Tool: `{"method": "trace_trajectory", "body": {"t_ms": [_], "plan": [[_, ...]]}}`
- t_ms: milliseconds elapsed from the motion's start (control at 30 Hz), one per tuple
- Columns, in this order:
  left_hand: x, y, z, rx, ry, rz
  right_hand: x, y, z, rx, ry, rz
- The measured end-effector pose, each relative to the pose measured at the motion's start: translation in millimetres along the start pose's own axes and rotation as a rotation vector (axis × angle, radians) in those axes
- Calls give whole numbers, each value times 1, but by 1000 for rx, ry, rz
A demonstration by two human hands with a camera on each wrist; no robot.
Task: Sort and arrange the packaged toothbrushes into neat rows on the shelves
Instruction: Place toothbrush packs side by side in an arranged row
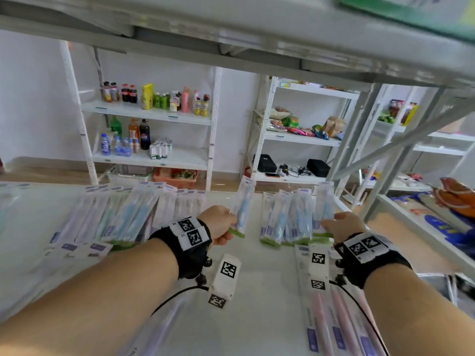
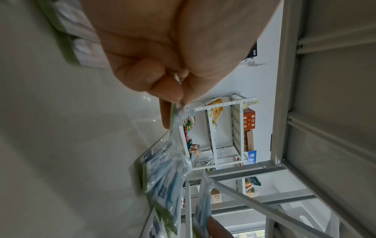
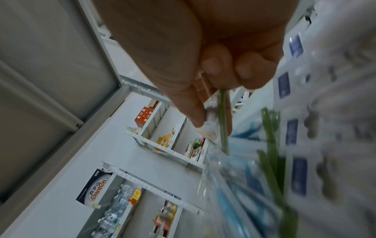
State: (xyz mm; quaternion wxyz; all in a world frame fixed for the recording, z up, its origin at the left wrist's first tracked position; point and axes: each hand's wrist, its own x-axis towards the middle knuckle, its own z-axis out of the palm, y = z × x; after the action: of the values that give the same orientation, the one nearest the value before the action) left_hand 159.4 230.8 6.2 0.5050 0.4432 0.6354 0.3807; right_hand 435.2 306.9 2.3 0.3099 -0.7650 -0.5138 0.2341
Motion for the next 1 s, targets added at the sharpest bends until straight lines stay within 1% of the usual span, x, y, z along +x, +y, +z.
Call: {"method": "trace_trajectory", "body": {"t_ms": [100, 233, 367, 467, 500, 567, 600, 667, 800, 867, 900, 933, 967, 1000], "plan": [[5, -1, 14, 40, 13, 12, 19, 14, -20, -126, -9, 41], [11, -1, 31, 52, 26, 9, 35, 24, -33, -279, -79, 75], [17, -2, 41, 40, 48, 7, 51, 27, -38, -301, -113, 23], [21, -4, 46, 32, 83, 14, 56, 24, -39, -423, -156, 38], [22, -6, 47, 30, 98, 16, 57, 23, -38, -432, -149, 48], [24, -8, 49, 28, 120, 13, 63, 25, -37, -474, -174, 10], [25, -10, 50, 28, 128, 8, 68, 26, -35, -533, -196, -6], [27, -13, 51, 27, 139, -5, 70, 25, -31, -539, -249, -1], [33, -14, 55, 36, 142, -31, 73, 28, -24, -470, -319, -30], [38, -12, 58, 50, 142, -40, 73, 31, -24, -513, -309, -27], [40, -11, 59, 55, 143, -44, 75, 33, -26, -589, -346, -95], [42, -10, 61, 62, 148, -46, 73, 34, -28, -529, -336, -124], [45, -9, 62, 68, 153, -48, 74, 34, -28, -426, -327, -94], [47, -8, 64, 72, 156, -47, 69, 35, -32, -352, -309, -95]]}}
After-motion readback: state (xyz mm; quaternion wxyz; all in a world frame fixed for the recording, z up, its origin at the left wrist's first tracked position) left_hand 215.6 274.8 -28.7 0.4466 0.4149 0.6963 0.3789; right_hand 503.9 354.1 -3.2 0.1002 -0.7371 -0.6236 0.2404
